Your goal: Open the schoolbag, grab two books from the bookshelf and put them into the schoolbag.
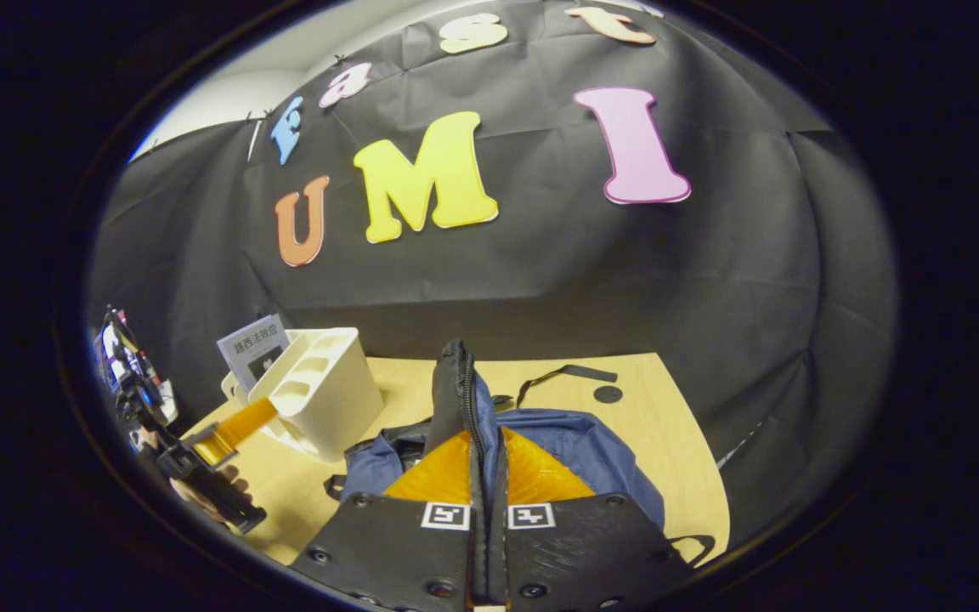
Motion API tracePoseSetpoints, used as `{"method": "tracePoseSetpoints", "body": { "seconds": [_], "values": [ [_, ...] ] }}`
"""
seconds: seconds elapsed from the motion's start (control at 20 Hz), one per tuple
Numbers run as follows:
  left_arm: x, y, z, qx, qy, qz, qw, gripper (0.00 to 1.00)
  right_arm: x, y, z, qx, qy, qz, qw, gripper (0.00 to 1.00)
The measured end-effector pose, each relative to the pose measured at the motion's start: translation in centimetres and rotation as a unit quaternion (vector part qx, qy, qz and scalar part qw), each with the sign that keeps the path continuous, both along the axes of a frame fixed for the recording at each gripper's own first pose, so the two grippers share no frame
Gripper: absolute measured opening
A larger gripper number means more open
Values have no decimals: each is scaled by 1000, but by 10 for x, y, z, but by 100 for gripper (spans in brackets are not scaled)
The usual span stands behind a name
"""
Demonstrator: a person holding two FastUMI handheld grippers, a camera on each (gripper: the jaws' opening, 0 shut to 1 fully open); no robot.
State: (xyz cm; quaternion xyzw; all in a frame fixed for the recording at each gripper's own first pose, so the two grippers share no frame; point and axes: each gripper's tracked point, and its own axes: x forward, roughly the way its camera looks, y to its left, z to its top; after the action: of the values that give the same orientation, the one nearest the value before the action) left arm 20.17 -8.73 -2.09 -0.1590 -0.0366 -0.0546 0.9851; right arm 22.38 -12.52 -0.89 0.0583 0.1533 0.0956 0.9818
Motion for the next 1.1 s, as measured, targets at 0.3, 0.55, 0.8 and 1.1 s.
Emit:
{"method": "tracePoseSetpoints", "body": {
  "seconds": [0.3, 0.55, 0.8, 1.1],
  "values": [
    [-10, 98, 35, 93, -25, 82, 992, 91, -2, 13, -5, -4, 2, 4, 1000, 2],
    [-8, 161, 81, 121, -46, 126, 984, 91, -8, 13, -3, -12, -5, -4, 1000, 2],
    [16, 203, 107, 148, -20, 132, 980, 91, -10, 17, -2, -16, -9, -7, 1000, 2],
    [65, 235, 110, 186, 53, 106, 975, 90, -10, 18, -7, -4, -7, -12, 1000, 2]
  ]
}}
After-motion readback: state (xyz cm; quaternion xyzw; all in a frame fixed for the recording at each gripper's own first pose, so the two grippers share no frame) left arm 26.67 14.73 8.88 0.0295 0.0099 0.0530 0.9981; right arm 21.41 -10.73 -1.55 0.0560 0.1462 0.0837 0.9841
